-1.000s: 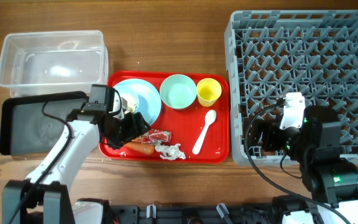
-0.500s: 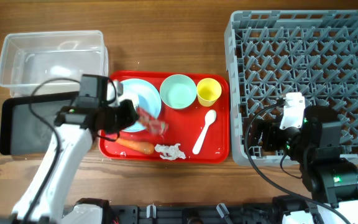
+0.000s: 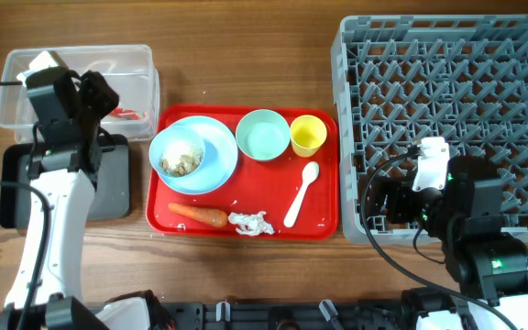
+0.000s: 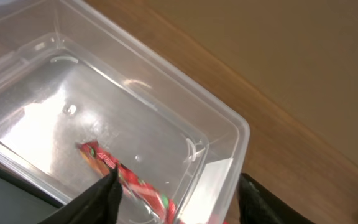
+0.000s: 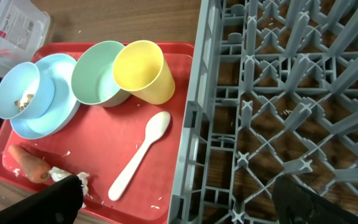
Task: Sort waste into correct bins and load items into the dishwasher rack
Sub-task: 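Grasp the white plastic bag with the left gripper and drop it in the clear bin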
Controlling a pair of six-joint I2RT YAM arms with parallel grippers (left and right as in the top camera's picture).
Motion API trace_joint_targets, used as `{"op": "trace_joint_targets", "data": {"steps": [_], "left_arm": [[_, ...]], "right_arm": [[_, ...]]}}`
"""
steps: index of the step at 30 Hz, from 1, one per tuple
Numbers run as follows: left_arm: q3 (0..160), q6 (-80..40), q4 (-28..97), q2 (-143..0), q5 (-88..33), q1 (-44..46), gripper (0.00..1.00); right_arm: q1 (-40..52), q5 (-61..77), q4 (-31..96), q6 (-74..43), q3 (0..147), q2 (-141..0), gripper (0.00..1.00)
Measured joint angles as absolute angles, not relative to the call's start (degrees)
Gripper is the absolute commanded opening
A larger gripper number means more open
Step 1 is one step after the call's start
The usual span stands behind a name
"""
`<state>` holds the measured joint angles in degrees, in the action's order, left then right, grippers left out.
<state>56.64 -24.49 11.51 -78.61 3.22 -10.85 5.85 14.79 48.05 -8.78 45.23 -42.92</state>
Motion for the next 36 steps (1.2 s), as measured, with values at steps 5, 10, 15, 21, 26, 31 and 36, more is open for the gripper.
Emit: {"op": "trace_joint_targets", "data": {"steps": [5,10,15,21,26,31,36], "left_arm": [[56.73,-24.53,23.24,-74.54,-6.11,-8.34,0.64],[57.17,-23.59,43.09,-73.23,-12.43,6.35,0.70],[57.17,-20.88,51.24,-81.62,-12.93,26.59,0.77],[57.17,-20.43,50.78,-93.84,-10.46,39.18,0.75],[57.17,-20.05,49.34,-97.80,-5.80,42.57,0.32],[57.17,-19.88,48.14,-97.97,-4.25,42.70,0.04],[58.83,-20.03,49.78,-96.88,-3.20,40.91,0.04]], "right_arm": [[5.85,14.79,48.45,-8.80,45.23,-42.92,1.00],[5.85,14.79,48.69,-8.78,45.23,-42.92,1.00],[5.85,14.79,48.77,-8.78,45.23,-42.92,1.00],[5.85,14.79,48.88,-8.80,45.23,-42.92,1.00],[5.85,14.79,48.93,-8.80,45.23,-42.92,1.00],[5.85,14.79,49.08,-8.80,45.23,-42.92,0.99],[5.85,14.79,49.32,-8.78,45.23,-42.92,1.00]]}}
